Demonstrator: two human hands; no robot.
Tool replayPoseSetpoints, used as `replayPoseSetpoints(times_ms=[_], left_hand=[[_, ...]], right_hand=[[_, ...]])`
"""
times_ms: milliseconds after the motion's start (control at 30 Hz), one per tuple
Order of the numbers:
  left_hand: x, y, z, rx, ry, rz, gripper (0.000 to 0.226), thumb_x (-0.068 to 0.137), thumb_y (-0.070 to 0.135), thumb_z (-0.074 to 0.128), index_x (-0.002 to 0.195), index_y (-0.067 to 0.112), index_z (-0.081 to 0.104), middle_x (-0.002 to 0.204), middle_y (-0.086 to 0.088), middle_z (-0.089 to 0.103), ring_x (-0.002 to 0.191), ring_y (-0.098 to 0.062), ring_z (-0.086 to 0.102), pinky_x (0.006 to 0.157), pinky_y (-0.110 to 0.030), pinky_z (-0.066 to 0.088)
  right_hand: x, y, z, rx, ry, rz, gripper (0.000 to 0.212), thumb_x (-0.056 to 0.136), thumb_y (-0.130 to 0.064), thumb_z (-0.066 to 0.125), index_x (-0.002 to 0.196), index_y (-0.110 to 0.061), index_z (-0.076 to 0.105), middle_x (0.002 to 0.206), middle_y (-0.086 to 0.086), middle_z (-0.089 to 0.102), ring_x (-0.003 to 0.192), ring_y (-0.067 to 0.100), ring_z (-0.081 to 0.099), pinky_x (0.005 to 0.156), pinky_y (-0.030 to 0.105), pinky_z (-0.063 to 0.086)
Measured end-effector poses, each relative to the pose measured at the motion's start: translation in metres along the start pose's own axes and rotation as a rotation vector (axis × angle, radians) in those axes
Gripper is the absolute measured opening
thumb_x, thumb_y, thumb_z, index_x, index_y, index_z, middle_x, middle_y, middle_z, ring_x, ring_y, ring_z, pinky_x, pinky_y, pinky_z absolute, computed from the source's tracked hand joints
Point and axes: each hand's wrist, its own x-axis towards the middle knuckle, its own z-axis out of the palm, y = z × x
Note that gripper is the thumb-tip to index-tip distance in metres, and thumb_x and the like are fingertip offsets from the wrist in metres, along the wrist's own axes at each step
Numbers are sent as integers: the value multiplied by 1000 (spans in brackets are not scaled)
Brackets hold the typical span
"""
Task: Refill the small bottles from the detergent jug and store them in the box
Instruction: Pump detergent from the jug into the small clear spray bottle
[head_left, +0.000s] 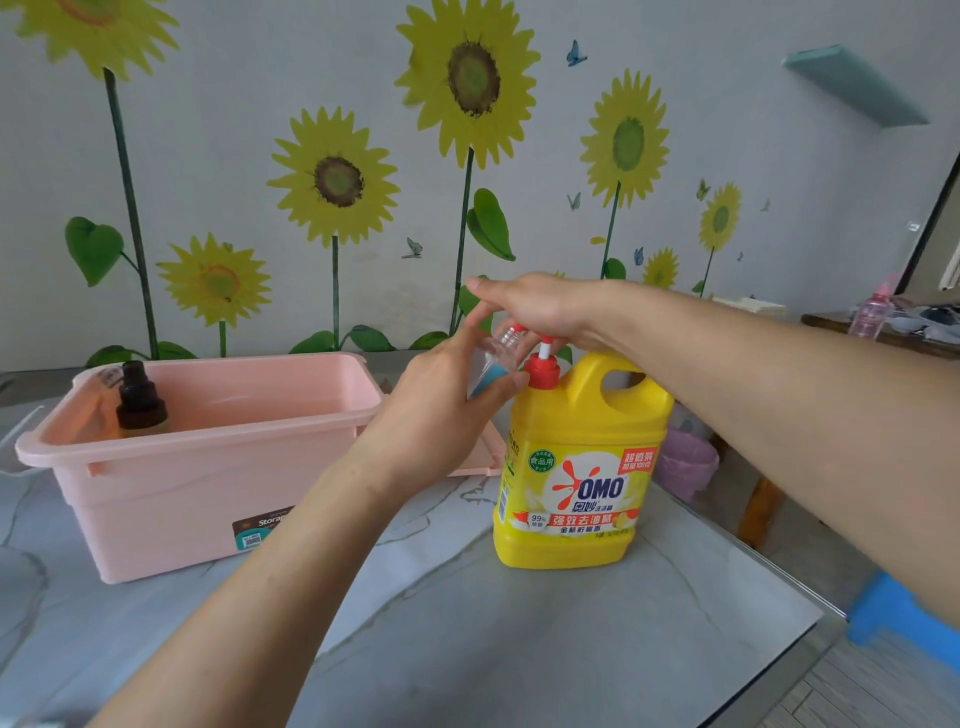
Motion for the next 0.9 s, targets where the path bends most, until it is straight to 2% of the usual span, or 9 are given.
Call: replayPoseSetpoints(times_ms=[67,167,267,333,433,567,667,767,900], left_hand=[[-1,0,0,-2,-4,9,49,97,43,59,139,21,46,87,26,49,78,-6,51,62,-7,38],[-1,0,-1,-4,-15,1,52,97,44,59,141,20,44,102,19,57,70,-6,51,60,-7,38],[0,1,-2,-4,-13,-8,46,96,46,58,133,19,49,85,25,49,73,-6,49,59,-11,35],[1,1,-1,-6,-7,-8,46,97,45,58,134,20,48,83,27,46,69,-3,50,58,-12,35],[0,0,0,6,-14,-8,48,97,44,59,136,20,46,82,30,45,65,3,50,57,-10,37],[0,2,0,-6,-13,-19,44,97,45,58,131,19,49,81,26,46,66,1,50,55,-12,37],[1,1,-2,11,-4,-10,41,97,45,58,128,19,51,81,25,47,69,-1,51,57,-11,35],[0,0,-1,25,-10,8,48,97,43,59,137,20,47,80,29,46,63,2,51,57,-9,39],[-1,1,-1,18,-4,-12,41,97,44,58,130,20,50,81,22,48,73,-6,54,56,-13,36]], right_hand=[[-1,2,5,0,9,-3,59,103,-60,25,130,-25,63,133,6,53,104,26,62,92,44,36],[-4,-1,6,-47,-9,-2,59,103,-60,24,130,-27,63,128,8,57,116,29,57,97,46,36],[-7,-5,-1,-57,-29,-19,59,102,-63,22,134,-30,59,146,10,50,95,18,64,97,46,37],[-8,-2,2,-6,5,-43,58,103,-60,23,134,-28,60,143,11,52,79,8,59,103,45,36],[-9,2,8,7,13,-52,58,104,-57,23,133,-25,61,141,13,53,83,15,59,109,43,32],[-5,-3,-1,-69,-28,-21,61,101,-64,20,135,-31,59,146,10,50,98,20,62,105,48,37],[-3,0,2,5,1,-47,62,101,-63,21,134,-28,60,143,12,53,94,19,67,96,43,39],[-2,4,9,40,14,-49,60,103,-59,24,131,-21,62,133,14,58,99,28,70,78,30,46],[2,2,-1,-33,-30,-55,62,101,-65,20,135,-30,58,142,10,53,98,20,67,100,46,41]])
